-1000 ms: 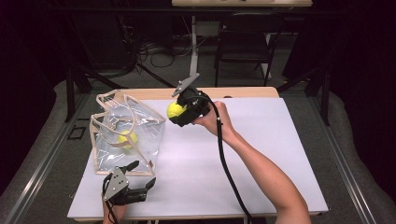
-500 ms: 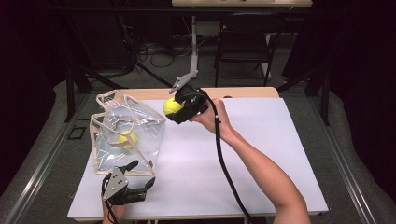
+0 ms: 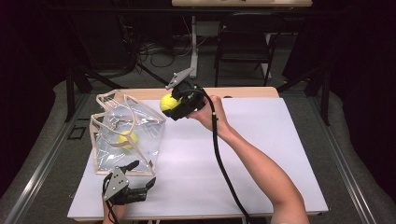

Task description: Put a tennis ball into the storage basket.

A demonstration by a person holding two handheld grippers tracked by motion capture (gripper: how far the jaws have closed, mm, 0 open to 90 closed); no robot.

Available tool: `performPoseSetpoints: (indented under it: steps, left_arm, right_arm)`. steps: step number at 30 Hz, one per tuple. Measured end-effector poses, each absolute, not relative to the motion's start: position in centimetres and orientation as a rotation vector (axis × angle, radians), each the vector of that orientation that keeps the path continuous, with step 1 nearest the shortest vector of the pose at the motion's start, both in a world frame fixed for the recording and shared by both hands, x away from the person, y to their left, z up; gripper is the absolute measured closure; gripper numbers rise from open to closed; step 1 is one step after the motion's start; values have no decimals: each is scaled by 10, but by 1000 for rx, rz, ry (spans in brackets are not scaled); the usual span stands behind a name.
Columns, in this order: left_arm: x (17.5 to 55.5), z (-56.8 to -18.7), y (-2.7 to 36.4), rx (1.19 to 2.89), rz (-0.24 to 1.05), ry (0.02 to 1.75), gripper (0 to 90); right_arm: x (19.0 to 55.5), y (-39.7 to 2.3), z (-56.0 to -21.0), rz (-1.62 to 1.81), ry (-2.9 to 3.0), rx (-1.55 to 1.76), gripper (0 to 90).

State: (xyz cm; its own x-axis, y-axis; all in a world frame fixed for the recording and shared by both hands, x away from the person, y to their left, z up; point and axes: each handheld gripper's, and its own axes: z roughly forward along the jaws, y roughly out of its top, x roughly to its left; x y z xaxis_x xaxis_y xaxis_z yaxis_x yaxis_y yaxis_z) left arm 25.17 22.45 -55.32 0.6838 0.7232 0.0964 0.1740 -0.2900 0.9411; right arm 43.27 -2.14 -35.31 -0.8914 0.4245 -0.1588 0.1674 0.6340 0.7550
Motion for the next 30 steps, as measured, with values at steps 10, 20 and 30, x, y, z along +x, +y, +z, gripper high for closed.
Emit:
performPoseSetpoints:
  steps: [10,20,30]
  left_arm:
    - [252,-553,225,1818,637,712,160]
    - [251,-553,225,1815,641,710,160]
    - [251,-553,225,1811,640,709,160]
  right_arm:
    - [431,-15,-346,1147,2529,460,258]
    - [428,-7,-341,1157,2522,425,258]
    - [428,0,-338,1173,2524,408,258]
